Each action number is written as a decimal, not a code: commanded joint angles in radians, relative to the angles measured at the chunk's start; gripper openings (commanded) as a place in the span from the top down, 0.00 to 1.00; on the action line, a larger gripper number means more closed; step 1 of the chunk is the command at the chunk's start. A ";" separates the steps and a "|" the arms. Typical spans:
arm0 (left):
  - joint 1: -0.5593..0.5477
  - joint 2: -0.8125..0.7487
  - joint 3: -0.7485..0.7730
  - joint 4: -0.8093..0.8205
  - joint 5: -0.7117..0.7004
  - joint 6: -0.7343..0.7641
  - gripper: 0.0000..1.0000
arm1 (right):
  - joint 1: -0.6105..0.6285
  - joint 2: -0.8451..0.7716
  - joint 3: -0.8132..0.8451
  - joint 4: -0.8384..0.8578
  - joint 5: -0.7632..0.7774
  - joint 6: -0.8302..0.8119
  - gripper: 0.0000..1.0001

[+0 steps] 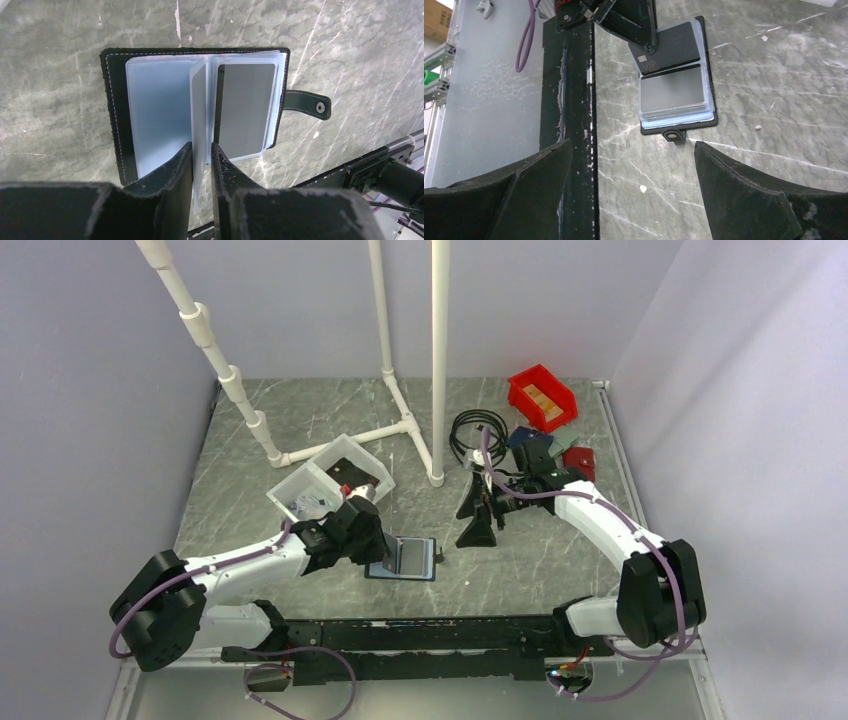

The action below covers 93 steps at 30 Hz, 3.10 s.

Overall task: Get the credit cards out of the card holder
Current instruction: Remove the credit card from the card holder.

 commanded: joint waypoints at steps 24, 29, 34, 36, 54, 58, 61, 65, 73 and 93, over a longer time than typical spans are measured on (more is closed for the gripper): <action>0.026 -0.093 -0.078 0.117 0.044 0.039 1.00 | 0.139 0.080 -0.007 0.095 -0.037 0.058 0.07; 0.026 -0.191 -0.115 0.231 0.074 0.087 1.00 | 0.167 0.112 -0.004 0.118 -0.092 0.089 0.07; 0.027 -0.263 -0.140 0.349 0.116 0.116 1.00 | 0.180 0.129 0.004 0.144 -0.123 0.127 0.09; 0.027 -0.270 -0.148 0.411 0.148 0.123 1.00 | 0.181 0.128 0.005 0.155 -0.141 0.144 0.09; 0.027 -0.210 -0.181 0.764 0.298 0.165 1.00 | 0.148 0.151 -0.008 0.353 -0.177 0.444 0.33; 0.026 -0.193 -0.183 0.813 0.326 0.171 1.00 | 0.125 0.156 -0.009 0.370 -0.177 0.476 0.38; 0.026 -0.205 -0.189 0.825 0.324 0.172 1.00 | 0.107 0.151 -0.018 0.392 -0.172 0.497 0.40; 0.027 -0.244 -0.202 0.815 0.304 0.176 1.00 | 0.101 0.148 -0.019 0.387 -0.155 0.493 0.42; 0.026 -0.233 -0.208 0.887 0.346 0.167 1.00 | 0.101 0.149 -0.020 0.401 -0.209 0.502 0.46; 0.025 -0.200 -0.199 1.000 0.395 0.131 1.00 | 0.093 0.146 -0.010 0.427 -0.326 0.521 0.70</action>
